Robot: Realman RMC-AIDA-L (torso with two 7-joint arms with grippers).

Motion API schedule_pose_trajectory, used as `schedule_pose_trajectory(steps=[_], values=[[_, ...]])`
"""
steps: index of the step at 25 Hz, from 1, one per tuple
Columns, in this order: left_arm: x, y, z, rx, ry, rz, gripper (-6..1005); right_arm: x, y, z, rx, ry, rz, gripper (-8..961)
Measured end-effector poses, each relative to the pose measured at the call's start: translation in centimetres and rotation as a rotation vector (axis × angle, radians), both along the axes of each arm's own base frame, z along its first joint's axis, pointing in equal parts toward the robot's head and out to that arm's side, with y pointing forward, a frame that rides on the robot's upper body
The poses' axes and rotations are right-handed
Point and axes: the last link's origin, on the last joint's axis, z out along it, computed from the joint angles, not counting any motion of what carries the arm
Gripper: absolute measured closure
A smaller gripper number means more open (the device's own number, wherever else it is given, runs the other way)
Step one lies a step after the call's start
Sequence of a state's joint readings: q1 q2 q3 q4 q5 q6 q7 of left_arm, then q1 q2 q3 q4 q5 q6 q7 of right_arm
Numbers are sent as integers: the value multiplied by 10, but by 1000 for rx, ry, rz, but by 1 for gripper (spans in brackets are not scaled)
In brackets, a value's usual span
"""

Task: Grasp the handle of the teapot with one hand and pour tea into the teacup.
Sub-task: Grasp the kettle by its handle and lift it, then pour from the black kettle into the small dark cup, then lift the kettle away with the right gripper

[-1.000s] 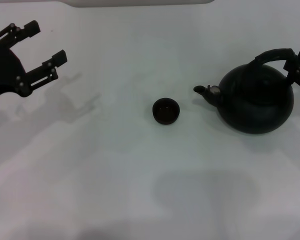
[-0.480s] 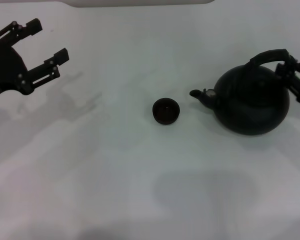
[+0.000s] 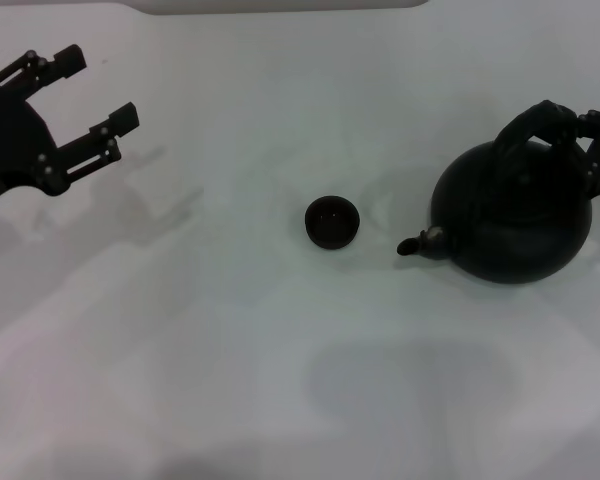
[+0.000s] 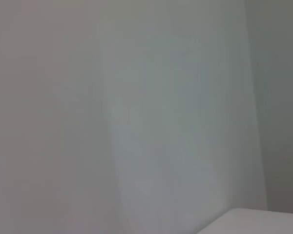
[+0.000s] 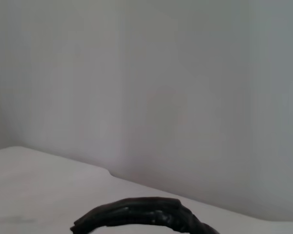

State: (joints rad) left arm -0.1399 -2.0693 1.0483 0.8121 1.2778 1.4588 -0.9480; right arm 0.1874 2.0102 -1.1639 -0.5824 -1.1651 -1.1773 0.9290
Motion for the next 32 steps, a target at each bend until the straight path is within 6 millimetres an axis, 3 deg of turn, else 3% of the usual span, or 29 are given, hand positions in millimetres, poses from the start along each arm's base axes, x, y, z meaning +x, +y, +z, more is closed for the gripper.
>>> schedule_pose_trajectory(steps=[18,25,32], values=[[0,1,-1,-9,8,-4,224,-12,8,5,36,40,27,818],[-1,0,-2,-17,10,4,224,-32,21,8,78,67,79,818],[-3,-2,-3,-19,8,11,224,-57,32,-3,116,5,148,817]])
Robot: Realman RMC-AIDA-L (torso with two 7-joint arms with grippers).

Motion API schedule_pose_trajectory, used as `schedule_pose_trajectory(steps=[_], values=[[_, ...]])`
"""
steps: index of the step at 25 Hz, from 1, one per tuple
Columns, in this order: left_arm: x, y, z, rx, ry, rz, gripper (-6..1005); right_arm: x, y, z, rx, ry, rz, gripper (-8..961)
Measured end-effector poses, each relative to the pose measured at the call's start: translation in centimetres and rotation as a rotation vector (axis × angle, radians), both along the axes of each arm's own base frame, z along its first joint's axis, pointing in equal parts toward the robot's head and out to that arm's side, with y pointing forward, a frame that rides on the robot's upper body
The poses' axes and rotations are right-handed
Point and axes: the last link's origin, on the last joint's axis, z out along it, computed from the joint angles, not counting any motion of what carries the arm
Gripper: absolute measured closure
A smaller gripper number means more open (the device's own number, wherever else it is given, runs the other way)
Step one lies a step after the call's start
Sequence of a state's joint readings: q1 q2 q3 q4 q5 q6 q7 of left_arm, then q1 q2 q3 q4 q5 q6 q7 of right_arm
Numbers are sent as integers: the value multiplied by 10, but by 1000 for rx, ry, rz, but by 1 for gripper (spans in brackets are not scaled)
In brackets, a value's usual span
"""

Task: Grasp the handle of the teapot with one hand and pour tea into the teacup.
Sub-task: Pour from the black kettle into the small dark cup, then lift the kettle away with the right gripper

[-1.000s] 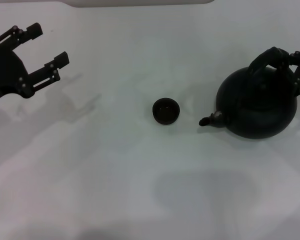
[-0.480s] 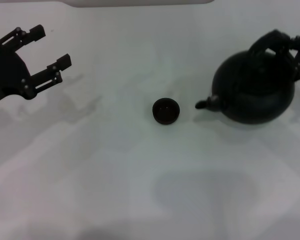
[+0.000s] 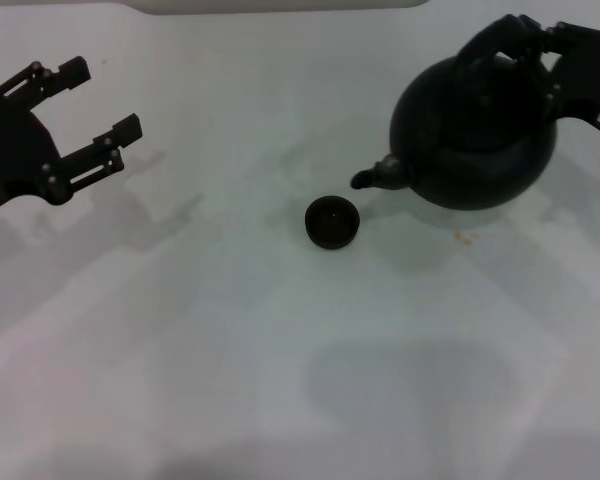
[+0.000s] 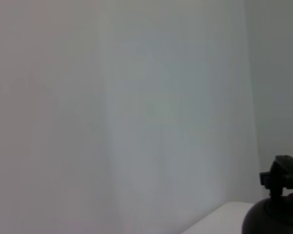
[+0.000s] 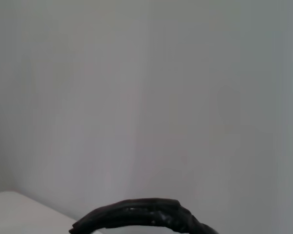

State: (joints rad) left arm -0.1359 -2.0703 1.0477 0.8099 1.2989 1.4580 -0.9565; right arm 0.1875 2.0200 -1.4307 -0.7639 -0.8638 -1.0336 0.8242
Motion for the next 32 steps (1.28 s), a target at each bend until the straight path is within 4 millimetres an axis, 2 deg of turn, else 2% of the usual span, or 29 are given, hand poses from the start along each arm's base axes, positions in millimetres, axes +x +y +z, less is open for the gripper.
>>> schedule_pose_trajectory(steps=[19,32], values=[[-2,1,-3,-9,-2,13,224,-25,3,-18,60,-216,40,818],[-3,2,-3,-7,0,19,224,-30,-1,-16,110,-295,37,819]])
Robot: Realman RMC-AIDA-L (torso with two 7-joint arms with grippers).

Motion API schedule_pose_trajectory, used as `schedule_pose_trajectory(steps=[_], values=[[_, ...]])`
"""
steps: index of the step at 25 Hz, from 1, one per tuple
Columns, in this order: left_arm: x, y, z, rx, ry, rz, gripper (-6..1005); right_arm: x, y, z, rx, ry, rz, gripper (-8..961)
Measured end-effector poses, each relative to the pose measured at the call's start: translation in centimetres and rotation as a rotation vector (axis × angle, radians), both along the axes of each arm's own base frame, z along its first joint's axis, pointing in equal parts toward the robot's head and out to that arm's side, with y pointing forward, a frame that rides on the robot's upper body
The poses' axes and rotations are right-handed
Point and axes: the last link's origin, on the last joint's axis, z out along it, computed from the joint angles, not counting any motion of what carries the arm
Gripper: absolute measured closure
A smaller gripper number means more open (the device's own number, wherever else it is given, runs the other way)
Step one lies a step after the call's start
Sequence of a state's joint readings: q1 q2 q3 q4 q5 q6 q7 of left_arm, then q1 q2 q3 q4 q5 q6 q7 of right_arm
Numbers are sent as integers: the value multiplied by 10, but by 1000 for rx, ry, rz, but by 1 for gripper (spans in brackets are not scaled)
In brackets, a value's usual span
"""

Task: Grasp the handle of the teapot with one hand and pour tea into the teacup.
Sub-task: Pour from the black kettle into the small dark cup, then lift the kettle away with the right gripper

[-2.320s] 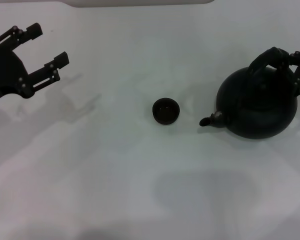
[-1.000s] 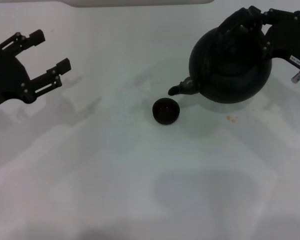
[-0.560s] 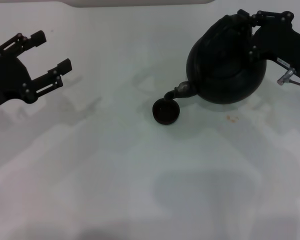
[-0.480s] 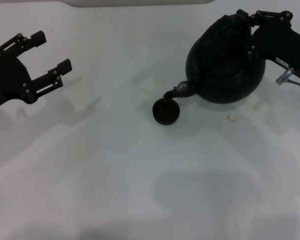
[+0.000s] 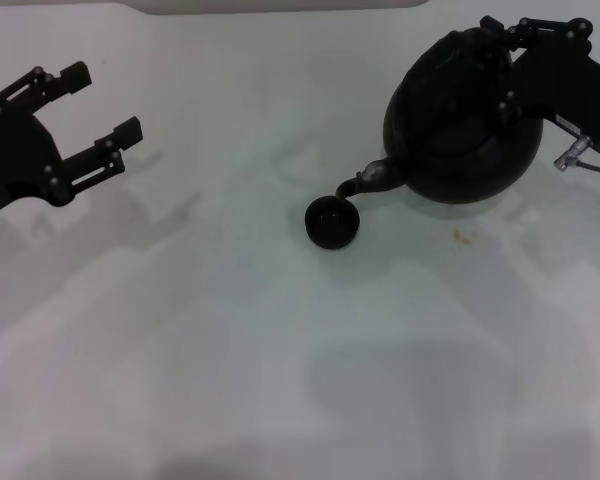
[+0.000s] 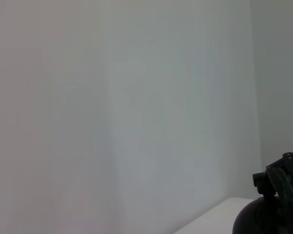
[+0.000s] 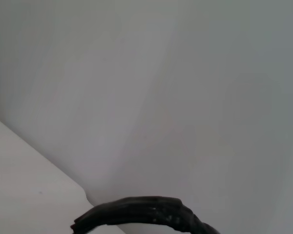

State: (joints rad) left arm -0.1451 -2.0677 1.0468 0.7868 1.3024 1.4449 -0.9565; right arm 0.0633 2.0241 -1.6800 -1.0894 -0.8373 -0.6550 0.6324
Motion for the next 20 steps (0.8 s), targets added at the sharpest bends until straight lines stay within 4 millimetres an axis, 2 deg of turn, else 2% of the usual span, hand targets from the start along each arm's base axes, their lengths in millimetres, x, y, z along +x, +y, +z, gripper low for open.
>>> schedule_pose_trajectory(steps=[10,20], values=[[1,3,0,4,4,-1,224,-12,-3,-12,36,-133,2,820],[-2,3,0,9,0,14,224,-22,-5,-13,45,-151,21,821]])
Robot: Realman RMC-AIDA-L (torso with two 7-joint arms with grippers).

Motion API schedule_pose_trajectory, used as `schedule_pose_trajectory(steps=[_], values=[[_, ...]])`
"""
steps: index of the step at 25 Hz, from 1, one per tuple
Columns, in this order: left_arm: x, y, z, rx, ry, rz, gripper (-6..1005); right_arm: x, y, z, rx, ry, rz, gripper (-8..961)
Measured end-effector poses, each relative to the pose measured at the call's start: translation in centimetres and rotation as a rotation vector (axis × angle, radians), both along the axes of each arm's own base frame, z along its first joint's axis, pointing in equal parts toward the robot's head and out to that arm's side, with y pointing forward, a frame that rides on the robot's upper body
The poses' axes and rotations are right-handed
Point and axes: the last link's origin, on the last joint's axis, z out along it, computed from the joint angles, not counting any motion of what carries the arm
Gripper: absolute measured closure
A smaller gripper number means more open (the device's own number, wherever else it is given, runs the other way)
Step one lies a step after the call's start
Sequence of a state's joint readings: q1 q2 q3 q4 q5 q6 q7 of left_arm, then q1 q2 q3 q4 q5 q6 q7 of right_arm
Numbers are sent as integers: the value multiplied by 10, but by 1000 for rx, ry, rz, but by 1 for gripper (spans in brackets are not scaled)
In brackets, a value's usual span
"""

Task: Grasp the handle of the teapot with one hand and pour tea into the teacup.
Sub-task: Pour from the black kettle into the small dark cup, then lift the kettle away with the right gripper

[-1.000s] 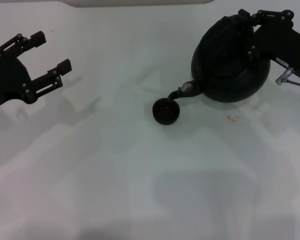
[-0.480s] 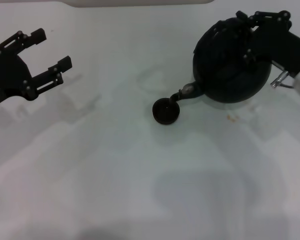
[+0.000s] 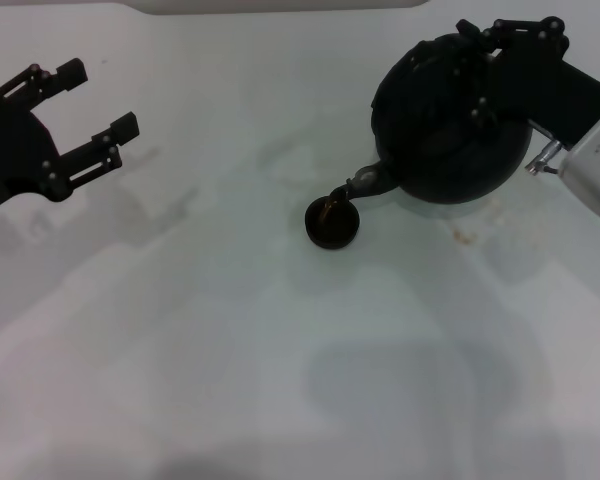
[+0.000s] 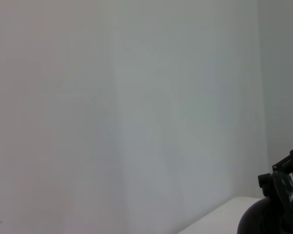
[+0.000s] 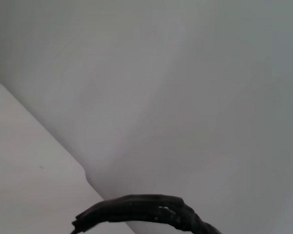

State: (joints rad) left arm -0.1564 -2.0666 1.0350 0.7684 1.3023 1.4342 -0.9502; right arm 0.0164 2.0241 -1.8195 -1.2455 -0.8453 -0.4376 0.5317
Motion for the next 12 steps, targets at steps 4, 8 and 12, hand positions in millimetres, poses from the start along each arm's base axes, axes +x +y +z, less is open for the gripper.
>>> schedule_pose_trajectory(steps=[4,8,12], values=[[0,0,0,2,1,0,224,-7,-1,-5,9,-51,11,822],[0,0,0,2,1,0,224,-10,-2,-9,13,-83,14,823],[0,1,0,1,1,-2,224,-10,-3,-10,14,-92,14,825]])
